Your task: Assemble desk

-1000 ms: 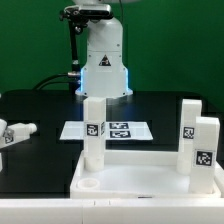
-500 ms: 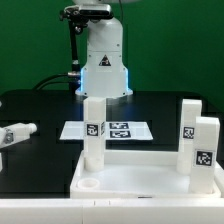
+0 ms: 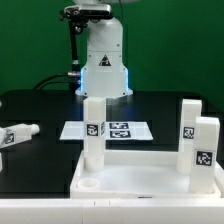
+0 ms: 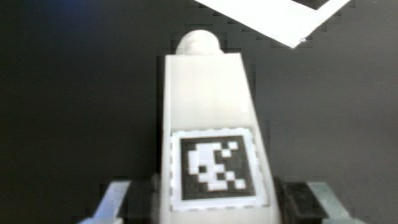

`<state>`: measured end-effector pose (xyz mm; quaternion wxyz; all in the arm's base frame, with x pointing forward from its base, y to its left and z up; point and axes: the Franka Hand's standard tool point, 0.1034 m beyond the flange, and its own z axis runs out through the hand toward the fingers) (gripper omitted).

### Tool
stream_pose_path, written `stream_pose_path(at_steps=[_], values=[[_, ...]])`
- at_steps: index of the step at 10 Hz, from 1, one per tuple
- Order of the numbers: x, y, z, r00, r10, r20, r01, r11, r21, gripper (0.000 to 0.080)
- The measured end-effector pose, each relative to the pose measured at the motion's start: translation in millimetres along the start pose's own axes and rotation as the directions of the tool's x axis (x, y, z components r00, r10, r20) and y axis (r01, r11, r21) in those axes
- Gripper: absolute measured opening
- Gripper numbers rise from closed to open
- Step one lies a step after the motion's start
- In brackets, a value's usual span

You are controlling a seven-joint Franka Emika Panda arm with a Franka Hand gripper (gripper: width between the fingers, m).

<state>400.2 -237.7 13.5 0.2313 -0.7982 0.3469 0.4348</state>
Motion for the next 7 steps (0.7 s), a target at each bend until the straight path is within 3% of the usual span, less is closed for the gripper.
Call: stream_pose_path(at_steps=[3,4,5,7], values=[[-56.4,-71.9,-36.1,0.991,-0.103,-0.080,0.100,0.994,-0.036,0.0284],[-61.8,-87.7,-48.4,0.977,-0.136,-0.163,0.129,0.990,-0.054,0.0284],[-60.0,-88.3,-48.7,0.961,-0.147,-0.233,0.135,0.988,-0.070,0.0284],[-55.7,-93.0,-52.6,0.911,-0.161,-0.379,0.142,0.987,-0.077,0.0285]])
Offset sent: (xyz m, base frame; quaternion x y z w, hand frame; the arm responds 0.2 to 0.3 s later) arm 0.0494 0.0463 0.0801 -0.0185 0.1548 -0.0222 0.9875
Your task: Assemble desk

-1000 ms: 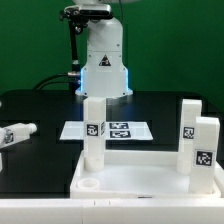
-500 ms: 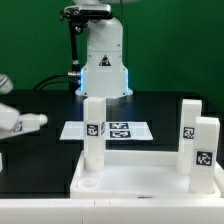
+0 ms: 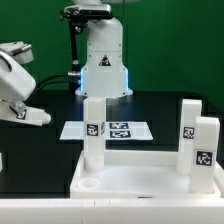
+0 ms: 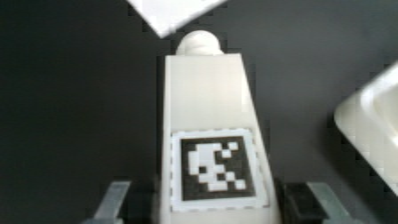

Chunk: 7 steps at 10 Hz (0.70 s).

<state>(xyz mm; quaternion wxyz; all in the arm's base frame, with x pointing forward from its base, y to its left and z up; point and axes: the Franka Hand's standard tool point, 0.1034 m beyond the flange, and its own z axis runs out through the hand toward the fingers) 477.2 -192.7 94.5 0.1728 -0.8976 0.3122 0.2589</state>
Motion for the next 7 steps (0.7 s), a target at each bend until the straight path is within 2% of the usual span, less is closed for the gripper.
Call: stream_pose_path(at_steps=[1,2,3,4,5,7], values=[[-1.8,-3.6,-1.5,0.999,-0.006,-0.032,0.006,1.000,0.000,0.0285],[5.8,-29.6,-17.0,0.991,-0.016,-0.134,0.016,1.000,-0.004,0.0285],[5.1,-67.7,-38.7,0.965,-0.078,-0.250,0.078,0.997,-0.012,0.0285],[4.0,-82.6,-48.0,0.940,-0.139,-0.310,0.134,0.990,-0.038,0.0285],[5.7,-82.9,-49.3,0.916,-0.161,-0.367,0.148,0.987,-0.062,0.0285],[12.8,-82.7,-52.2,0.857,-0.161,-0.490,0.141,0.987,-0.077,0.0285]])
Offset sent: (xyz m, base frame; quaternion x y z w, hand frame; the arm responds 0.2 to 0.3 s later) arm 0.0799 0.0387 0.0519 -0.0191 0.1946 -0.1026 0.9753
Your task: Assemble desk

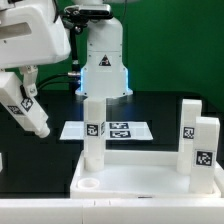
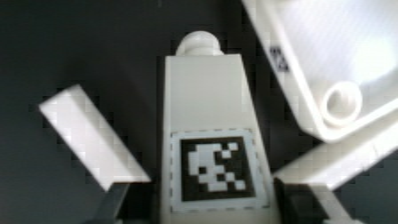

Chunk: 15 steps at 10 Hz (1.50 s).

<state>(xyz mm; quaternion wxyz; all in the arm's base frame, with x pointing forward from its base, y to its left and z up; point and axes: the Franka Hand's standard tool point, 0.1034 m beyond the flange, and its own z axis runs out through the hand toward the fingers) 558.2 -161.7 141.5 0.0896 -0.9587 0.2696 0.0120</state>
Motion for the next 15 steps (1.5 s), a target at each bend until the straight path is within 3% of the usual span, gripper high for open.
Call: stream_pose_path(at_steps=[1,2,4,5,6,7,10,11,13,15], values=[[1.9,-3.5,-0.4,0.996,-0.012,-0.091,0.011,1.000,-0.014,0.0285],[7.9,-24.7,-3.3,0.982,-0.010,-0.189,0.006,1.000,-0.025,0.0285],[6.0,-100.5,-5.2,0.951,-0.004,-0.309,-0.001,1.000,-0.014,0.0285],[-0.1,-129.8,-1.3,0.937,0.033,-0.348,-0.037,0.999,-0.006,0.0285],[-3.2,-140.0,2.6,0.910,0.039,-0.413,-0.040,0.999,0.007,0.0285],[-4.0,-137.8,4.3,0.884,0.031,-0.466,-0.030,1.000,0.010,0.0285],[-5.4,-136.6,7.2,0.885,0.028,-0.464,-0.029,1.000,0.006,0.0285],[-3.0,-135.6,10.1,0.874,0.017,-0.485,-0.020,1.000,-0.001,0.0285],[-4.3,-145.1,26.1,0.866,-0.051,-0.498,0.028,0.998,-0.052,0.0285],[-3.1,-142.4,23.7,0.864,-0.043,-0.501,0.021,0.999,-0.050,0.0285]])
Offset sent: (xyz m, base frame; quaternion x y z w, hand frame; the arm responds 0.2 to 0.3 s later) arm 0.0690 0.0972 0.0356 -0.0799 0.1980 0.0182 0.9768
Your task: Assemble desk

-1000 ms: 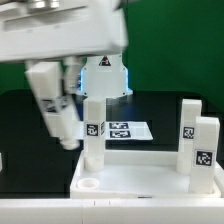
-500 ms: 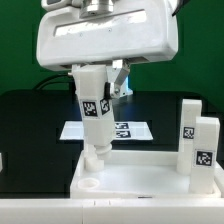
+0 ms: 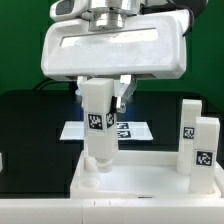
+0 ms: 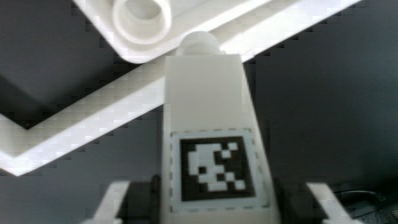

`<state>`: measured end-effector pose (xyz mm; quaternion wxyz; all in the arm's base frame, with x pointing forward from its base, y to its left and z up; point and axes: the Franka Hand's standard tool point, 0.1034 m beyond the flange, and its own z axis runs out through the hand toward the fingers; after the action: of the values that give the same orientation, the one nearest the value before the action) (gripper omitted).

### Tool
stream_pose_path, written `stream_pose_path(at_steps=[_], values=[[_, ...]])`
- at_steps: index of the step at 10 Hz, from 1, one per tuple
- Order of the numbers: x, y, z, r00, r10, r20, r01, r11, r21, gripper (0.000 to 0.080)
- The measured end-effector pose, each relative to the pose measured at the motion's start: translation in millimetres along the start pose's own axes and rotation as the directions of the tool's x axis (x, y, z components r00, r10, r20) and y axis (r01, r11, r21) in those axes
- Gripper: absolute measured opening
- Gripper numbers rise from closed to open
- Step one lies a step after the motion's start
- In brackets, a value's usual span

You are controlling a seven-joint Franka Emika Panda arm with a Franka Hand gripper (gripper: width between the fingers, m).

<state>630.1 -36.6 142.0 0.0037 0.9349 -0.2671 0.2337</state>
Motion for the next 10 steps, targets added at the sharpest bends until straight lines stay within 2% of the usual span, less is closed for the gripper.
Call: stream_pose_path(at_steps=[2,3,4,5,6,10], values=[[-3.4,-0.1,2.5,1.000,-0.013,-0.008,0.013,1.000,-0.002,0.0285],[-14.4,3.0,10.3,0.999,-0.046,-0.022,0.046,0.999,-0.015,0.0285],[-20.7,12.2,14.6,0.996,-0.089,-0.016,0.089,0.996,-0.031,0.0285],[-24.0,14.4,16.9,0.995,-0.100,-0.010,0.100,0.994,-0.037,0.0285],[-26.6,10.2,17.3,0.994,-0.109,-0.010,0.108,0.993,-0.035,0.0285],[-23.4,16.4,18.6,0.993,-0.116,-0.032,0.115,0.993,-0.040,0.0285]])
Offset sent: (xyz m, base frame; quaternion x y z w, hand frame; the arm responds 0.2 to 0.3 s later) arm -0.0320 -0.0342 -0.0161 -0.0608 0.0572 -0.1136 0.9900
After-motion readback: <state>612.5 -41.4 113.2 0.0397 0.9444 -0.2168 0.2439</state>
